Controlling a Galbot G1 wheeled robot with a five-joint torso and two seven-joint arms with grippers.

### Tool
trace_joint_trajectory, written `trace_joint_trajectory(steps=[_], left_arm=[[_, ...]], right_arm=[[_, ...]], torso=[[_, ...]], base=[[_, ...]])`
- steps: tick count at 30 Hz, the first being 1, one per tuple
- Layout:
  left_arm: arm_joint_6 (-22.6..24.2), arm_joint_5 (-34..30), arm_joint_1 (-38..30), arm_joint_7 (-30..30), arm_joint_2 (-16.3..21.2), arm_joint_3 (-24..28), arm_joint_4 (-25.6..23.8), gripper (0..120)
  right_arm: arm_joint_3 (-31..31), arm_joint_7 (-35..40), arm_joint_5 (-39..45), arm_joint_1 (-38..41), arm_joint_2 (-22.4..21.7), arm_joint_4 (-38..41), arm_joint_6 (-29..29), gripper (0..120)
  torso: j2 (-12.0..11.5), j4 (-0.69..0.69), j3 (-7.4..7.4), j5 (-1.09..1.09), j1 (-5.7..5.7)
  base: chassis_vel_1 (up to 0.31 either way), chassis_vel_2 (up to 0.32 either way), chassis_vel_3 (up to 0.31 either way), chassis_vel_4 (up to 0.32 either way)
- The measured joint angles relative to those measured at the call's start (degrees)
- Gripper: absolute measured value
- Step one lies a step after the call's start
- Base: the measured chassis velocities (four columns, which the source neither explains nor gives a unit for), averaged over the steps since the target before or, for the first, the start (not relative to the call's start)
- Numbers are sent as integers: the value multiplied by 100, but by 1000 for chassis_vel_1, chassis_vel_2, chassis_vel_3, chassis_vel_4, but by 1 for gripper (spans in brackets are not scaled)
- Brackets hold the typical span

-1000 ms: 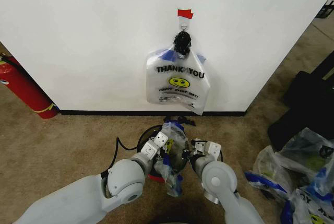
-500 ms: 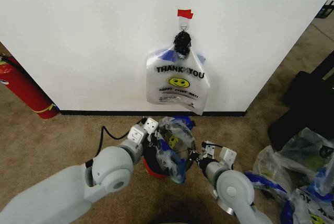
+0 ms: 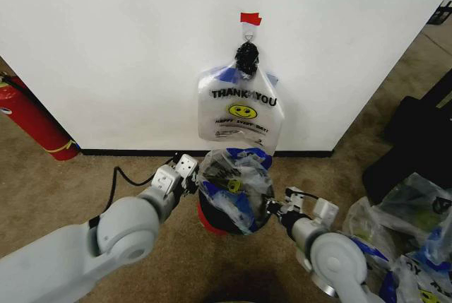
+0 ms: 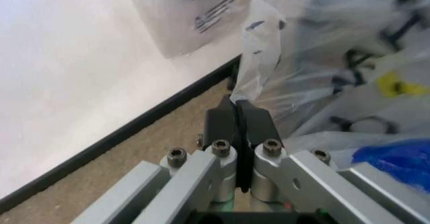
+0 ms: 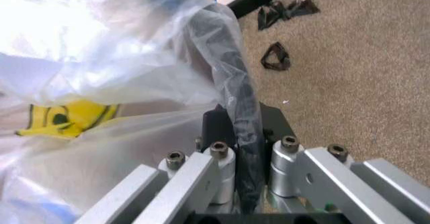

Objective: Pick up the garbage bag from the wall and place it over the trash bin.

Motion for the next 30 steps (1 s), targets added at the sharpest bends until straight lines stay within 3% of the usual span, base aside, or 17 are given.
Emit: trace_joint_trajectory(steps=[4, 19, 26, 30], left_arm=[[-24, -86, 24, -35, 135, -23, 59, 0], [-154, -449, 352, 346, 32, -2, 323, 0], [-417, -563, 769, -483, -355, -307, 247, 23], [-487, -822, 1258, -755, -505, -1037, -92, 37]], right_arm=[[132, -94, 149, -92, -12, 116, 62, 0], [487, -270, 456, -112, 119, 134, 439, 0], [500, -137, 470, -78, 258, 19, 519, 0], [515, -65, 421, -32, 378, -174, 597, 0]], torso=[[0, 0, 0, 1, 0], [0, 0, 0, 2, 0], [0, 0, 0, 0, 0], [0, 1, 0, 1, 0]], base=[[0, 0, 0, 0], [0, 0, 0, 0], [0, 0, 0, 0], [0, 0, 0, 0]])
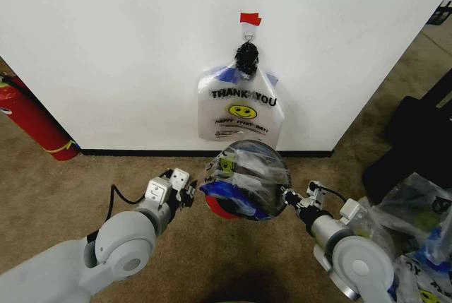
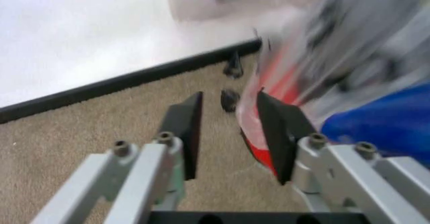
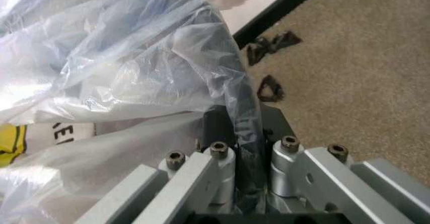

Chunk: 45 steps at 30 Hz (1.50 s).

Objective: Pick up the garbage bag from the wall and place it over the trash bin.

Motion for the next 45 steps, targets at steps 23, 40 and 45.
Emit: trace_joint_trajectory(steps=[23, 40, 45], left_arm=[[-2025, -1595, 1773, 189, -1396, -508, -773, 77], [-2013, -1622, 1302, -50, -1546, -186, -639, 33], [-1962, -1767, 1021, -163, -1583, -166, -513, 14]], right_arm=[[-286, -82, -772, 85, 570, -276, 910, 0], [-404, -179, -1047, 31, 690, -333, 872, 0], [-412, -195, -1072, -26, 715, -267, 867, 0]], torso=[[-1, -1, 0, 0, 0], [-1, -1, 0, 0, 0], [-1, -1, 0, -1, 0]], base=[[0, 0, 0, 0], [0, 0, 0, 0], [0, 0, 0, 0]])
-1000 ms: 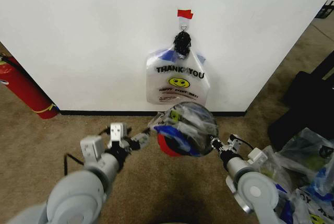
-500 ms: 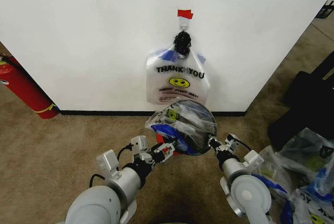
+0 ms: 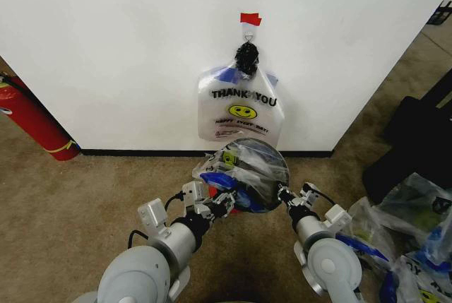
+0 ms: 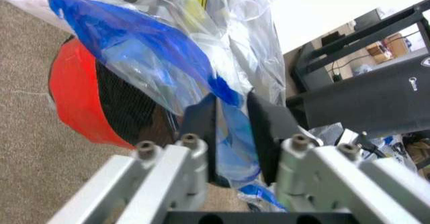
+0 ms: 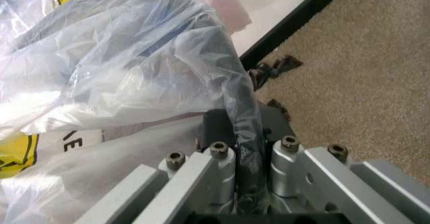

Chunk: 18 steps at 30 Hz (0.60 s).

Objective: Pick up the garbage bag from the wall and place it over the trash bin.

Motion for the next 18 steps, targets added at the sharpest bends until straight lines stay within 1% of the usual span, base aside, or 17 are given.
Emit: trace_joint_trajectory(steps=[1, 4, 5, 15, 18], left_arm=[[0, 0, 0, 0, 0, 0, 0, 14], [-16, -43, -119, -27, -11, 27, 48, 1], [-23, -48, -119, -28, -10, 35, 56, 0], [-35, 85, 173, -16, 27, 45, 57, 0], [-38, 161, 435, 46, 107, -27, -18, 0]], right_arm=[[0, 0, 0, 0, 0, 0, 0, 0], [-8, -4, -28, -22, 17, 11, -13, 0], [-10, -4, -33, -26, 24, 11, -14, 0], [-11, 8, -24, -39, 72, 12, -15, 0], [33, 32, 66, -25, 74, 48, -1, 0]], torso=[[0, 0, 0, 0, 0], [0, -1, 0, 0, 0], [0, 0, 0, 0, 0], [0, -1, 0, 0, 0], [0, 0, 0, 0, 0]], base=[[0, 0, 0, 0], [0, 0, 0, 0], [0, 0, 0, 0], [0, 0, 0, 0], [0, 0, 0, 0]])
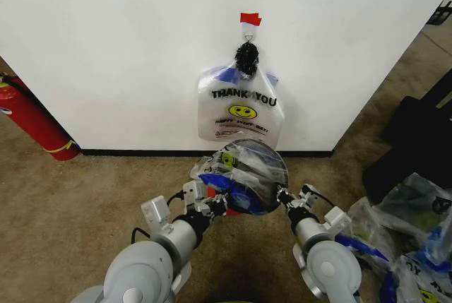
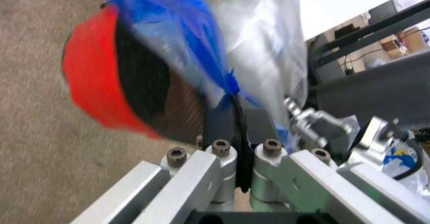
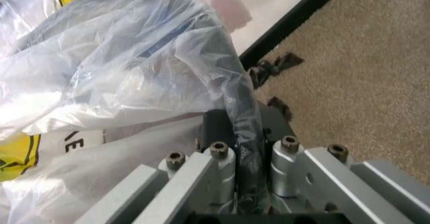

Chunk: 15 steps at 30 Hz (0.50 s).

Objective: Pick up the garbage bag from the wall and place it over the trash bin.

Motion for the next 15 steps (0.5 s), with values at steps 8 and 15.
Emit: trace_joint_trajectory(steps=[8, 15], left_arm=[[19, 362, 1015, 97, 126, -286, -236, 0], [181, 1009, 931, 166, -82, 63, 145, 0]], right_arm=[[258, 188, 484, 41, -150, 78, -33, 0], [206, 162, 669, -166, -247, 468, -127, 0]], torso=[[0, 2, 0, 1, 0], [0, 0, 0, 0, 0]], base=[[0, 0, 0, 0], [0, 0, 0, 0]])
